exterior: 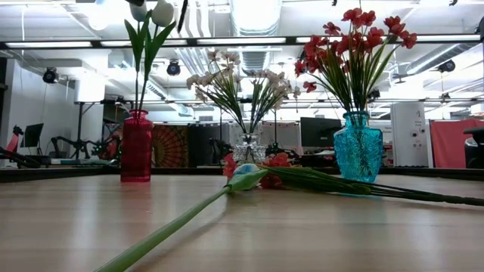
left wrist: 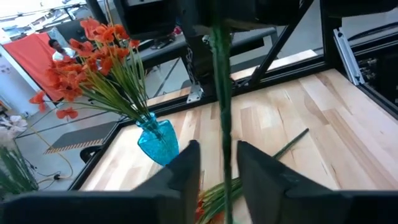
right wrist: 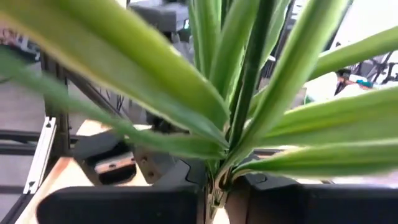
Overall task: Sort flowers into vase by color
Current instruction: Put the white flowers into the transparent vase
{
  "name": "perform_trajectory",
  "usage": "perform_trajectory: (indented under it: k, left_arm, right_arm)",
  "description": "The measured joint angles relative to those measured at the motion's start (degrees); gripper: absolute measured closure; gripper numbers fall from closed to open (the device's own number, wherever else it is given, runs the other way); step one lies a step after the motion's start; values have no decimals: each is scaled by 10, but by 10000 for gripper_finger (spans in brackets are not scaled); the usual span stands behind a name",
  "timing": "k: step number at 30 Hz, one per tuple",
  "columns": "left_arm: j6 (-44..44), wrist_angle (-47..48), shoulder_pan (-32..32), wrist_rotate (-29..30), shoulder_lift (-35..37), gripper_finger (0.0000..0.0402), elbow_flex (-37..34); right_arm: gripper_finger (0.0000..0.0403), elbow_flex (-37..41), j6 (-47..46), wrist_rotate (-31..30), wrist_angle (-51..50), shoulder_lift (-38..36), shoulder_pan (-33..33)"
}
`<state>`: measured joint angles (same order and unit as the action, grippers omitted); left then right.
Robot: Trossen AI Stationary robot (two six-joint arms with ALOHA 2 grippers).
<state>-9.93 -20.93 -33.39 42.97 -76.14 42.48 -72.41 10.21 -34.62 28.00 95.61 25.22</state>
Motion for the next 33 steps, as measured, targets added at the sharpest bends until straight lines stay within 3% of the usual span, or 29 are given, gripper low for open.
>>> perform_trajectory:
  k: [7,13,23,28,33]
  left_arm:
    - [24,112,0,1,66,218,0]
    - [71,226,0,0,145,193,0]
    - [68,313,0,31,258,212,0]
    - [124,377,0,56,301,223,0]
    - [190,429,0,56,334,233,0]
  right_arm:
    - [383,-83,-44,-16,-182,-3,-23]
    - [384,-157,-59,-44,-349,-10,-72]
    - [385,-151,-74,4,-363,-24,-199]
    - [385,-135,-79,6,-351,-17,-238]
    - [385,-71,-75,6,-262,-26,-265]
